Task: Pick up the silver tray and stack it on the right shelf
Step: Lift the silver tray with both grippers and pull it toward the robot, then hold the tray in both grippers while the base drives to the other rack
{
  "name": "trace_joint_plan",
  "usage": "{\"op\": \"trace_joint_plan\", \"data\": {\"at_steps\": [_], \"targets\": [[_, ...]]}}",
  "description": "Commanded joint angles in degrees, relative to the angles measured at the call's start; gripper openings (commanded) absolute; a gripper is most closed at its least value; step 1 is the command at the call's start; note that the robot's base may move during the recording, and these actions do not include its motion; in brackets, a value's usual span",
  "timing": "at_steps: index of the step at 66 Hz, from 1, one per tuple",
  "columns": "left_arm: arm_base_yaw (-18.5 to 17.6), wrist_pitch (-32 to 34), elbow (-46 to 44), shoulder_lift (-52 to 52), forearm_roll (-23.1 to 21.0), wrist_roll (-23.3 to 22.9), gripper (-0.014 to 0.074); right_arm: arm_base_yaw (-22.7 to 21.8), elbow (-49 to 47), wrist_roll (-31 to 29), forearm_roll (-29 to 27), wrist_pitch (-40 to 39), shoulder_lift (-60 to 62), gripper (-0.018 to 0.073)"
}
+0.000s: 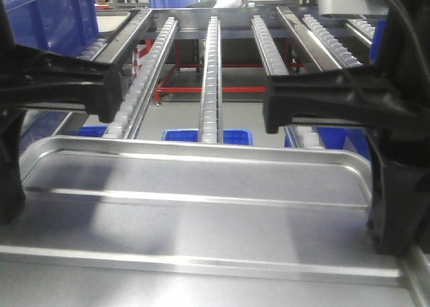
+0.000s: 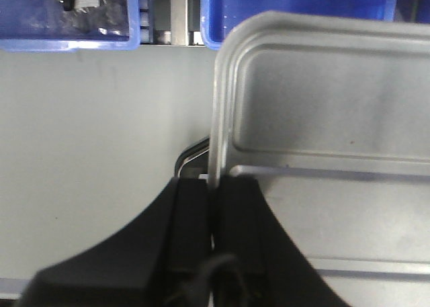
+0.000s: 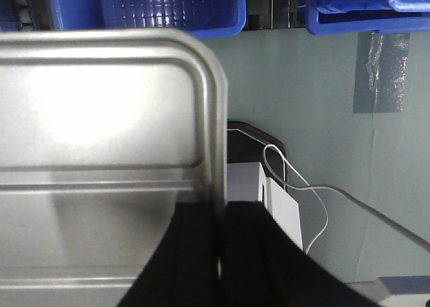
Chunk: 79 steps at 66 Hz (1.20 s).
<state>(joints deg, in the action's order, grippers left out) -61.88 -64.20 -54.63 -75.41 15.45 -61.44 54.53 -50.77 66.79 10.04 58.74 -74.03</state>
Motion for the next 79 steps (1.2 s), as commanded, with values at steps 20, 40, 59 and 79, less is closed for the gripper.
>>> {"op": "trace_joint_plan", "data": {"at_steps": [20,40,59,79], "targets": [[-0.8,4.8,0.9,4.6,-0.7,-1.1,-0.0099,0.3,-1.7,0.7,2.2,-3.3,2.0,0.0053],[-0.8,4.6,0.9,4.6,-0.7,-1.1,-0.0099,0.3,-1.8,0.7,2.2,-4.0,2.0,0.0053],[-0.8,4.3,0.9,4.6,-0.6,-1.1,-0.0099,0.3,-1.8,0.6,2.2,-3.8,2.0,0.0053],[-0.8,4.3,0.9,4.6,-0.6,-1.1,-0.0099,0.3,-1.8,0.6,2.2,-3.7,2.0,0.0053]]}}
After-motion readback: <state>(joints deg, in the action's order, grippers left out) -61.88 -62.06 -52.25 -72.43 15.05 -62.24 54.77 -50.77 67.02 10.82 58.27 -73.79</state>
